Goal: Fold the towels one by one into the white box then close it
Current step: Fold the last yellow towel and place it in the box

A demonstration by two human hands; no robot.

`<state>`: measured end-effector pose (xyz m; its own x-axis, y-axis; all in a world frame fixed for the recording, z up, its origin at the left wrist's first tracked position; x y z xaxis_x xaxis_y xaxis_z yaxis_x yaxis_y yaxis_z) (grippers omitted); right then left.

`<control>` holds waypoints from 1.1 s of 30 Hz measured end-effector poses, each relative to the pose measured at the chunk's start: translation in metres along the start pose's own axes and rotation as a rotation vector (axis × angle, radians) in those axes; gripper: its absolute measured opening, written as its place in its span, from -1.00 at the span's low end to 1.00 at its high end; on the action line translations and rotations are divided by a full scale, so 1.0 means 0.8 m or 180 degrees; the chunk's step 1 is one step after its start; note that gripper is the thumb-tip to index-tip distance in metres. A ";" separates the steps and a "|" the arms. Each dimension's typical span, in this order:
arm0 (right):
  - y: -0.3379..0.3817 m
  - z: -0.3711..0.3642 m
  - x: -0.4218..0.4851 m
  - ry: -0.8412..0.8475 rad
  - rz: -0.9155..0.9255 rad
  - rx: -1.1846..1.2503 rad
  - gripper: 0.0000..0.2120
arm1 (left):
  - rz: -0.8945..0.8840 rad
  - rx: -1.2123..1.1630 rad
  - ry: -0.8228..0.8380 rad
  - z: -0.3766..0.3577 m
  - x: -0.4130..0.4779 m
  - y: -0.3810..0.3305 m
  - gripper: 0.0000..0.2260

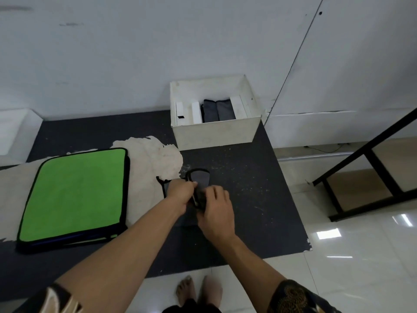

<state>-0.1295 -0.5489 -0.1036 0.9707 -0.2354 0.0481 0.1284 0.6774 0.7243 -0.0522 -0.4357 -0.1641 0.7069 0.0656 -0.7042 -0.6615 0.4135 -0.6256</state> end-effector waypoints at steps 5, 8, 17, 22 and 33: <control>-0.026 -0.011 -0.010 -0.0064 -0.0350 0.0132 -0.70 | -0.0596 0.0641 -0.0302 0.033 -0.003 -0.020 -0.86; -0.029 -0.021 -0.016 -0.0021 -0.0428 0.0103 -0.78 | -0.0768 0.0813 -0.0389 0.052 -0.002 -0.018 -0.86; -0.026 -0.054 -0.026 0.0460 -0.0290 -0.0353 -0.71 | -0.0842 0.1105 -0.0420 0.090 0.026 0.024 -0.92; -0.043 -0.060 -0.035 0.0673 -0.0396 -0.0660 -0.69 | -0.0654 0.1449 0.0233 0.071 0.034 0.057 -0.56; -0.030 -0.065 -0.039 0.0523 -0.0231 -0.0656 -0.79 | -0.1055 0.2043 0.0092 0.082 0.018 0.050 -0.47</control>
<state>-0.1522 -0.5214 -0.1581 0.9753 -0.1835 -0.1233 0.2209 0.7944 0.5657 -0.0518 -0.3588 -0.1772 0.8321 -0.1761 -0.5259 -0.1300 0.8599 -0.4937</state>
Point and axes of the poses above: each hand's wrist, its own x-axis towards the middle knuckle, its own z-axis out of the back of the hand, y = z × x, the point moved 10 cm from there along x, towards the middle knuckle, and after that the axes turned 13 degrees about x, right-handed, at the moved point
